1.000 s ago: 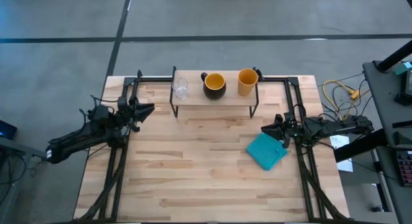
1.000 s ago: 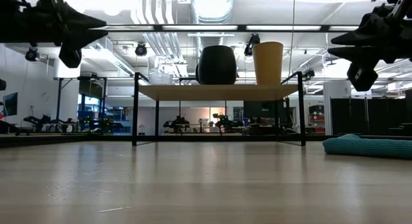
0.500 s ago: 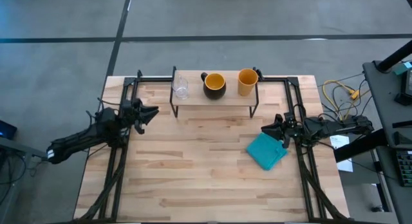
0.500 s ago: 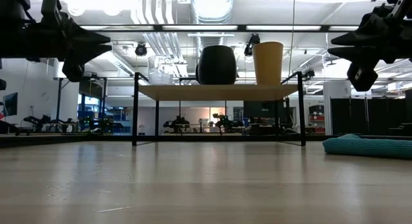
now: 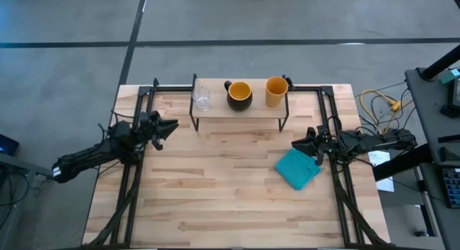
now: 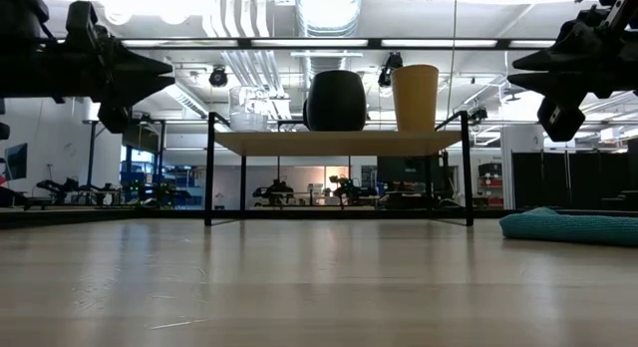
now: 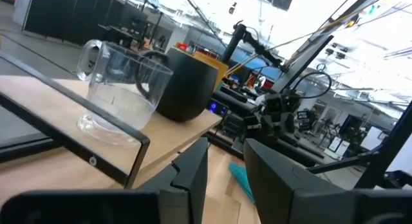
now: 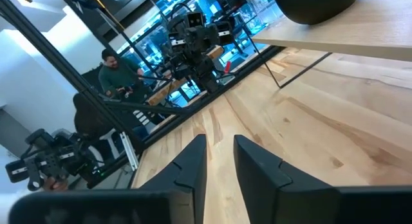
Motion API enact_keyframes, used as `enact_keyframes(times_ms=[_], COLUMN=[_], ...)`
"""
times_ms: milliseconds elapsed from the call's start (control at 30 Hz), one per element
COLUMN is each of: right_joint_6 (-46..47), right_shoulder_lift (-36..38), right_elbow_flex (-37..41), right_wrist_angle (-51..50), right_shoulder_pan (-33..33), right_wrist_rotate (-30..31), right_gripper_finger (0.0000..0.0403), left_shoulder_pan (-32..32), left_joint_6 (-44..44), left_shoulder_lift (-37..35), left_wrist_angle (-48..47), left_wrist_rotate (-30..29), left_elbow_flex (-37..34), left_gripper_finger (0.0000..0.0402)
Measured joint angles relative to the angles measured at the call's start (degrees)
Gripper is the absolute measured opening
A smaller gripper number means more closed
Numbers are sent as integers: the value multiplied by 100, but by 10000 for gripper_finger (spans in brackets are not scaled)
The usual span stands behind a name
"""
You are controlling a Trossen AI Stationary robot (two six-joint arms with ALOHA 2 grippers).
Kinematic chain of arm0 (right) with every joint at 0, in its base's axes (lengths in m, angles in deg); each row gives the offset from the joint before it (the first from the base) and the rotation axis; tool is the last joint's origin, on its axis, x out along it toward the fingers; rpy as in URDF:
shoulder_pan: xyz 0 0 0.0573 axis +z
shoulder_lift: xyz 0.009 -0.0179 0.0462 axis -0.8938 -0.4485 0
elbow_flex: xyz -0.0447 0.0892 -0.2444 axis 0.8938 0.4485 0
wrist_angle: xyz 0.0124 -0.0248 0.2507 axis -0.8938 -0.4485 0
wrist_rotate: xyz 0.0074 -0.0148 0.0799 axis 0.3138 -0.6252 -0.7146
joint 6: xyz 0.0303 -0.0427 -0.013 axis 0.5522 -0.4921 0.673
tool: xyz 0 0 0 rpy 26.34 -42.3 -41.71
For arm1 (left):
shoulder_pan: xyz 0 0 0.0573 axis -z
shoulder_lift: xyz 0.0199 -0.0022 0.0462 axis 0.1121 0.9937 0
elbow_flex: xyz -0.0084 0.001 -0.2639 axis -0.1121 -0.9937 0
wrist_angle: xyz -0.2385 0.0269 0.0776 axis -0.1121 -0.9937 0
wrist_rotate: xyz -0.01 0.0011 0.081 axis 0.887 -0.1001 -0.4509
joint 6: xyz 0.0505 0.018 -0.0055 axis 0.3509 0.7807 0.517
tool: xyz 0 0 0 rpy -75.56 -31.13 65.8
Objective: Stack small to large cups/mugs on shelf
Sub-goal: Return to Home Position
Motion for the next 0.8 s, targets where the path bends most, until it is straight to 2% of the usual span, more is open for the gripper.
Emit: enact_keyframes(times_ms=[500,800], right_joint_6=[0,0], right_shoulder_lift=[0,0], right_elbow_flex=[-2,-2], right_wrist_angle=[-2,-2], right_shoulder_pan=[0,0], right_wrist_rotate=[-2,-2], right_gripper_finger=[80,70], left_shoulder_pan=[0,0], left_joint_6=[2,2], left_shoulder_lift=[76,76], left_wrist_angle=[-103,-104], left_wrist_rotate=[1,2], left_elbow_flex=[-11,-15], left_gripper_finger=[89,89])
